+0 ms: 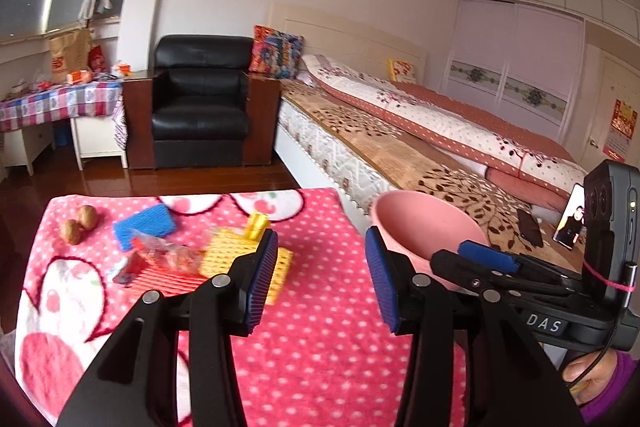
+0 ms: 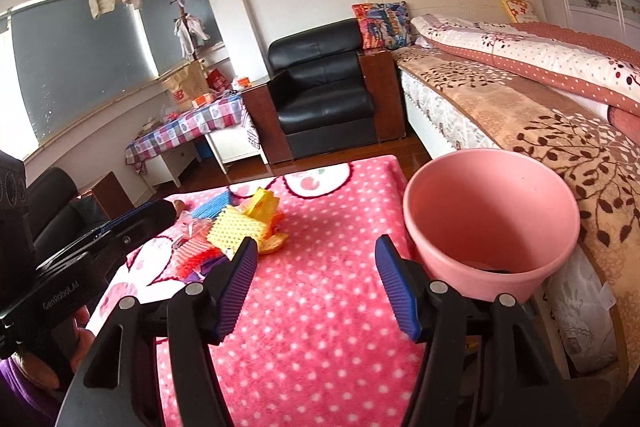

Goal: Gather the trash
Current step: 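Move both open grippers back over the table trash, then grasp the yellow foam net with the right gripper while the left grasps the clear plastic bag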

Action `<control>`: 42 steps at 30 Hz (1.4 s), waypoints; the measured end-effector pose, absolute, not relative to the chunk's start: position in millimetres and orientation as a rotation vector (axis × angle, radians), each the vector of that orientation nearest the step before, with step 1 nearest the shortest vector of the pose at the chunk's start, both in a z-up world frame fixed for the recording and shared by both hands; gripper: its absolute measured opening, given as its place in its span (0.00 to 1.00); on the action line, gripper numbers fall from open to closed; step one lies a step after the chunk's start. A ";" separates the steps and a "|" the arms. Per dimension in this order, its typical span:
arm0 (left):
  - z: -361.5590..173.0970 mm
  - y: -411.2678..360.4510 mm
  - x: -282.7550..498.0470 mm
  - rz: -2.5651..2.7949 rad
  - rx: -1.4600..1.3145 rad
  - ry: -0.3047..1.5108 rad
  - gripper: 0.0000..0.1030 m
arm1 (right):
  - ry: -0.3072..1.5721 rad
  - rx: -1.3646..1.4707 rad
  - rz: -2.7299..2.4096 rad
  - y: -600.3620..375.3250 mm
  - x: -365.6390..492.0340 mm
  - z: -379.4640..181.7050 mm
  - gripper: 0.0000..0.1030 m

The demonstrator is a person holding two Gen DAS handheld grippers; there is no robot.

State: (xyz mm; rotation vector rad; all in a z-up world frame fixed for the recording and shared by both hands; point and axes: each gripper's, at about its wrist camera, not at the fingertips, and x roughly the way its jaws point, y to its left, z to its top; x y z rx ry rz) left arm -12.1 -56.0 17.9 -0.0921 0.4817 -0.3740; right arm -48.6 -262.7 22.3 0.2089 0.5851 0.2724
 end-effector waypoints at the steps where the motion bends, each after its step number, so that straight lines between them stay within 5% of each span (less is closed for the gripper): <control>1: 17.8 -50.5 -14.4 -0.358 -0.088 0.474 0.45 | 0.585 0.205 0.279 -259.6 -48.6 22.6 0.59; 23: -42.3 27.1 -1.0 -0.162 -0.163 0.674 0.45 | 0.700 0.193 0.452 -195.8 12.7 -15.7 0.59; 42: -53.6 48.6 88.3 -0.022 -0.404 0.755 0.44 | 0.765 0.195 0.492 -171.5 81.7 -41.8 0.59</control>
